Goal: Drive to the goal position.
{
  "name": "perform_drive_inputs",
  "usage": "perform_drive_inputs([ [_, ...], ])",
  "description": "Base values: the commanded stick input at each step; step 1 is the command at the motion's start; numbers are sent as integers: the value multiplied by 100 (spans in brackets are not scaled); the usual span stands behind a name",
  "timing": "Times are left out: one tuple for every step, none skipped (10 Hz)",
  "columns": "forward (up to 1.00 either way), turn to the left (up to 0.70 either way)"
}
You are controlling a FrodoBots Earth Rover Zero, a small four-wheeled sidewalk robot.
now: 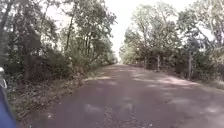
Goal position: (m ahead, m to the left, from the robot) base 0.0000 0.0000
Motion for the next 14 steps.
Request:
perform_drive_inputs([
  [5,-3],
  [5,-3],
  [6,-3],
  [6,-3],
  [6,-3],
  [5,-3],
  [5,-3],
  [6,-3],
  [5,-3],
  [5,-3],
  [6,-3],
  [5,-3],
  [6,-3],
  [6,-3],
])
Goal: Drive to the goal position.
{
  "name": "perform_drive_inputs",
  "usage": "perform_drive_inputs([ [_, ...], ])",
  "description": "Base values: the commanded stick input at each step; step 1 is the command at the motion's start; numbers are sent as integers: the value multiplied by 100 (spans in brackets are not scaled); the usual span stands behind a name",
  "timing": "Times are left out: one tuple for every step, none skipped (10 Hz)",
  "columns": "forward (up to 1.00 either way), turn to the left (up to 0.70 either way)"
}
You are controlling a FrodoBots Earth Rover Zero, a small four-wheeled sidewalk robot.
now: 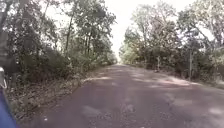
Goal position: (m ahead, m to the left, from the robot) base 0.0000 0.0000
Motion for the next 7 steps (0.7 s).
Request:
perform_drive_inputs([
  [6,-3],
  [6,-3],
  [6,-3],
  [5,-3],
  [5,-3],
  [5,-3],
  [6,-3],
])
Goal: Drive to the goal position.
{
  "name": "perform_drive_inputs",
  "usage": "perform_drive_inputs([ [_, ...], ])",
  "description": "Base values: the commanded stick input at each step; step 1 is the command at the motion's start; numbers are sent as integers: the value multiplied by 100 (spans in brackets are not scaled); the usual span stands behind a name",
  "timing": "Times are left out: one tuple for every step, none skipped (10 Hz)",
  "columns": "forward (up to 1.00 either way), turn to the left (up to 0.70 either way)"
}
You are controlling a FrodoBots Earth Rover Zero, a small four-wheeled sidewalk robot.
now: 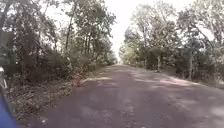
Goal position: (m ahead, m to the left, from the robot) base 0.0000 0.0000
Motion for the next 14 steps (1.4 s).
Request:
perform_drive_inputs([
  [6,-3],
  [6,-3],
  [5,-3],
  [5,-3],
  [6,-3],
  [6,-3],
  [5,-3],
  [6,-3],
  [6,-3],
  [6,-3],
  [6,-3],
  [5,-3],
  [5,-3],
  [5,-3],
])
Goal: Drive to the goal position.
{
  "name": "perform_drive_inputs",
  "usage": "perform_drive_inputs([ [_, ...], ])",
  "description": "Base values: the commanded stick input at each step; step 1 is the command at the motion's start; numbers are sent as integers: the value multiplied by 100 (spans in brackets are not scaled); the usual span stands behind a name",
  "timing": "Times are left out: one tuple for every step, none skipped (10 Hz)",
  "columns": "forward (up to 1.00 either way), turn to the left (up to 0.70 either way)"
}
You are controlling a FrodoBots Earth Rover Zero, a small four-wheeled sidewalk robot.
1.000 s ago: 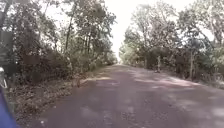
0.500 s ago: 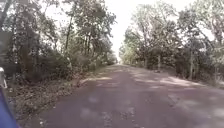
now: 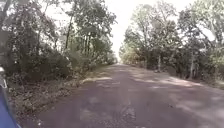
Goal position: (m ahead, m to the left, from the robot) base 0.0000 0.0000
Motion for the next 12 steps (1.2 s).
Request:
perform_drive_inputs([
  [5,-3],
  [5,-3],
  [5,-3],
  [6,-3],
  [6,-3],
  [5,-3],
  [5,-3],
  [5,-3],
  [6,-3],
  [5,-3],
  [6,-3],
  [6,-3],
])
